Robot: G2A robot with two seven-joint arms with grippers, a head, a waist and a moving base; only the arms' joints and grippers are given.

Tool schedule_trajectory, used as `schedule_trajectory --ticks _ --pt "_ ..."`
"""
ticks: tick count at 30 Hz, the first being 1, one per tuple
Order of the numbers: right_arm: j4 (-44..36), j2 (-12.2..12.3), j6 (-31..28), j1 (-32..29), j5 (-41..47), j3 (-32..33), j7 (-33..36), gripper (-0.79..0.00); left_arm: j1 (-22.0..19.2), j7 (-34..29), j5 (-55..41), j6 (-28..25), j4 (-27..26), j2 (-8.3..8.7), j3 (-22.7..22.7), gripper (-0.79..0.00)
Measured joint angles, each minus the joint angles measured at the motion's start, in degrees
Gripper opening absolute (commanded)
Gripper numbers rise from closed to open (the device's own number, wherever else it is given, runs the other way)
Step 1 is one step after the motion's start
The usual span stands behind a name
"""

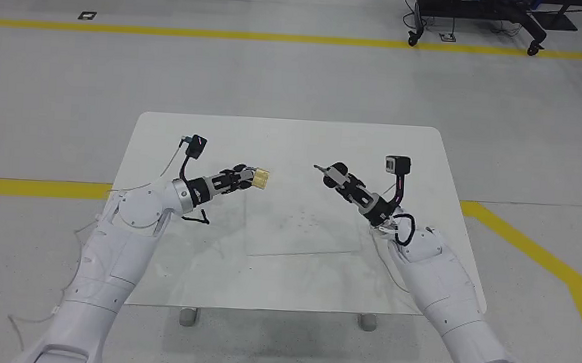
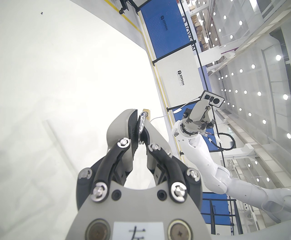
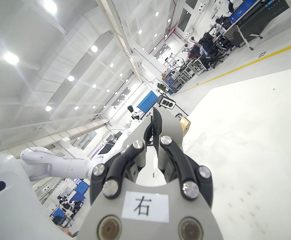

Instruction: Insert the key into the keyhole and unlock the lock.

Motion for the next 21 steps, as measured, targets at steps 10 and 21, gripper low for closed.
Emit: schedule_trajectory --ticks 10,21 --pt "-3.13 -0.05 2.74 -1.19 -1.36 -0.05 -2.78 -0.785 -0.27 2.23 -7.04 0.04 -0.36 -1.01 1.70 -0.785" --pt "-2.93 -1.32 10.05 0.68 1.84 -3.32 -7.24 -0.785 -8.08 -2.75 -29.26 -5.25 13.81 -5.92 11.52 -0.785"
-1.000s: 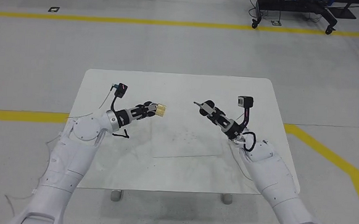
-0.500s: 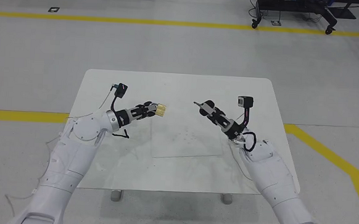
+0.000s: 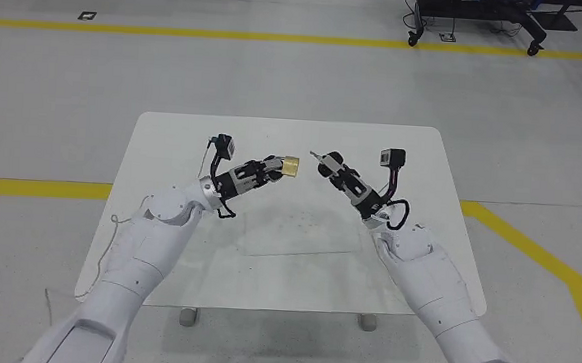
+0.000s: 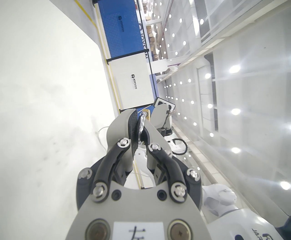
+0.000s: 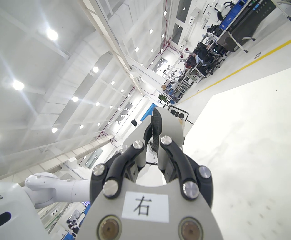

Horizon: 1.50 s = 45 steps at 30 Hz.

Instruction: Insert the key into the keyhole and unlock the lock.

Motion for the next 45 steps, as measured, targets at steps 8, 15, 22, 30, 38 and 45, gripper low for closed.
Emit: schedule_trajectory --ticks 8,15,22,30,38,45 --pt "1.39 -1.14 1.09 2.49 -2.46 -1.82 -5.95 -0.785 -3.21 -5.72 -4.59 -5.00 7.57 -1.59 2.17 -0.785" --pt "4.12 -2.29 2.93 5.26 -6.23 -4.46 -8.78 -0.785 -4.42 -10.81 -7.02 -6.75 10.10 -2.03 2.14 -0.785" --pt "6.28 -3.11 0.98 6.62 -4.00 -5.95 -7.37 -0.785 -5.11 -12.90 -7.47 -6.96 11.46 -2.27 2.12 -0.785" --pt "6.52 -2.97 -0.88 6.84 0.98 -6.55 2.71 -0.785 -5.93 -11.84 -6.70 -5.49 12.31 -2.76 2.63 -0.785" --pt "4.54 -2.30 -2.14 5.28 0.80 -4.21 3.03 -0.785 -6.65 -8.87 -7.18 -0.96 12.99 -3.28 2.78 -0.785" --pt "-1.16 -1.06 -2.49 0.44 -2.98 0.01 -0.15 -0.785 -8.58 -9.16 -7.56 10.61 12.07 -3.65 3.48 -0.785"
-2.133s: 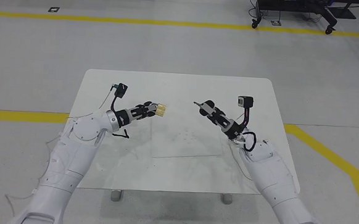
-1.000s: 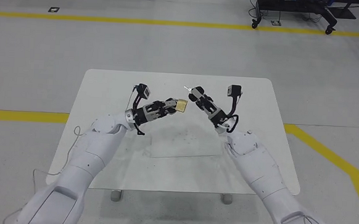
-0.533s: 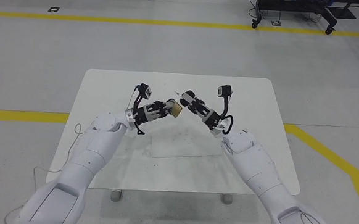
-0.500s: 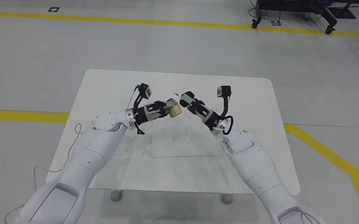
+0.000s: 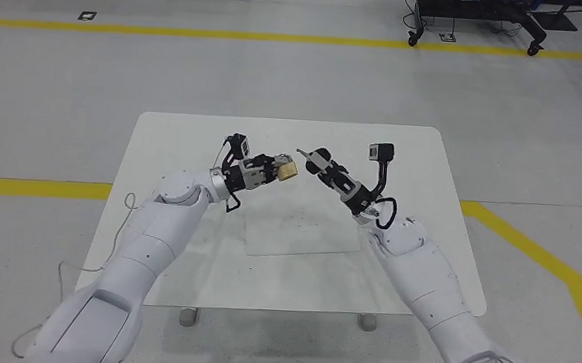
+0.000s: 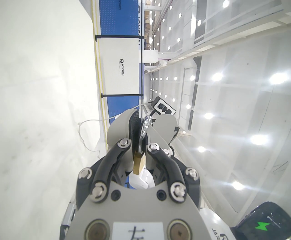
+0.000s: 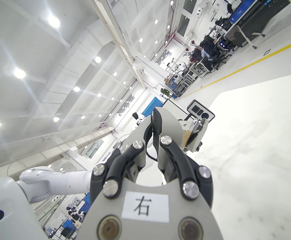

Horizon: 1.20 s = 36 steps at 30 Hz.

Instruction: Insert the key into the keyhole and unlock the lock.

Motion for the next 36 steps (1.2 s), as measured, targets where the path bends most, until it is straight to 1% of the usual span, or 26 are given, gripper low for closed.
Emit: schedule_trajectory --ticks 2,11,13,15,17,20,23,24,27,30,33,36 --pt "-1.19 0.20 0.17 -0.92 -0.13 0.67 -0.10 -0.785 -0.06 -0.11 0.14 0.16 -0.05 0.02 0.02 -0.785" --pt "-1.06 0.19 0.16 -0.81 -0.07 0.64 -0.06 -0.785 -0.01 0.00 0.09 0.03 -0.04 0.02 0.00 -0.785" --pt "-1.06 0.19 0.16 -0.81 -0.07 0.64 -0.06 -0.785 0.54 0.80 -0.82 0.80 -0.59 -0.07 -0.24 -0.785" --pt "-1.61 0.24 0.45 -0.87 -0.58 0.87 -0.46 -0.785 1.08 2.04 -3.83 2.37 -0.70 -0.44 -0.70 -0.785" --pt "-4.38 0.42 1.02 -2.01 -2.86 1.68 -2.26 -0.785 1.15 3.96 -6.09 2.64 -0.38 -0.99 -0.71 -0.785" --pt "-10.23 0.80 2.74 -6.31 -6.96 3.80 -7.14 -0.785 1.56 7.10 -10.91 2.06 -0.29 -2.31 -0.31 -0.785" --pt "-15.51 0.88 6.91 -11.06 -11.70 4.35 -11.97 -0.785 1.64 9.20 -13.74 0.07 0.22 -3.64 0.79 -0.785" --pt "-17.26 0.83 9.12 -12.67 -12.65 4.16 -13.49 -0.785 1.63 9.98 -14.27 -1.15 0.66 -4.17 1.35 -0.785" --pt "-20.68 0.65 14.41 -15.54 -15.05 3.58 -17.20 -0.785 1.51 11.21 -15.72 -4.32 2.15 -5.47 2.50 -0.785" --pt "-22.91 0.32 18.16 -17.25 -20.02 2.55 -22.49 -0.785 1.24 11.65 -16.54 -8.20 3.89 -6.39 2.87 -0.785" --pt "-23.83 -0.10 20.94 -17.95 -23.72 1.22 -27.12 -0.785 1.01 12.26 -16.09 -12.82 5.53 -6.81 2.51 -0.785" --pt "-23.62 -0.52 22.65 -17.65 -24.74 -0.08 -29.43 -0.785 1.09 13.59 -14.39 -18.06 6.57 -6.98 2.05 -0.785"
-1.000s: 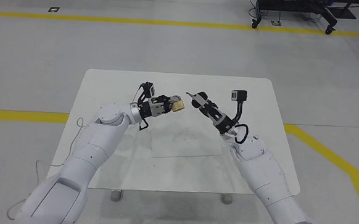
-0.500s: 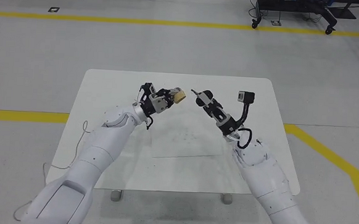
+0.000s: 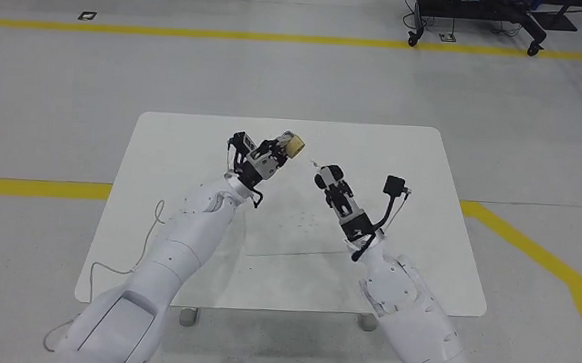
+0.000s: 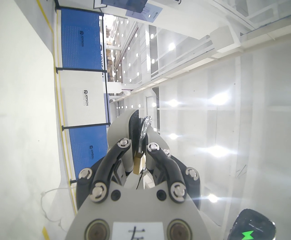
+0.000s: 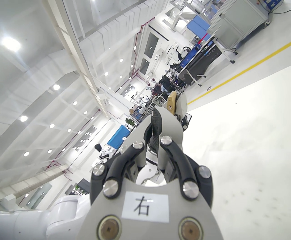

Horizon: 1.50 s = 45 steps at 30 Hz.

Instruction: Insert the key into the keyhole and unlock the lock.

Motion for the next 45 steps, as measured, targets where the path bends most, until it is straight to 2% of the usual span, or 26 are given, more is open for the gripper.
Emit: schedule_trajectory --ticks 4,16,37,45 --pt "1.31 -0.56 1.38 1.32 -0.23 -1.65 -1.41 -0.785 0.50 1.33 1.84 -3.69 0.16 -0.24 -0.17 -0.785" --pt "5.18 -1.65 3.50 3.97 0.86 -3.54 -2.26 -0.785 0.75 0.82 3.58 -4.46 0.38 -0.78 -1.17 -0.785" --pt "5.78 -2.38 5.20 4.97 0.23 -3.59 -1.04 -0.785 1.20 1.53 7.58 -7.20 0.83 -1.70 -2.25 -0.785" --pt "6.32 -2.74 6.32 5.51 -1.11 -3.60 -2.52 -0.785 1.28 2.00 8.76 -7.07 0.93 -2.05 -2.56 -0.785"
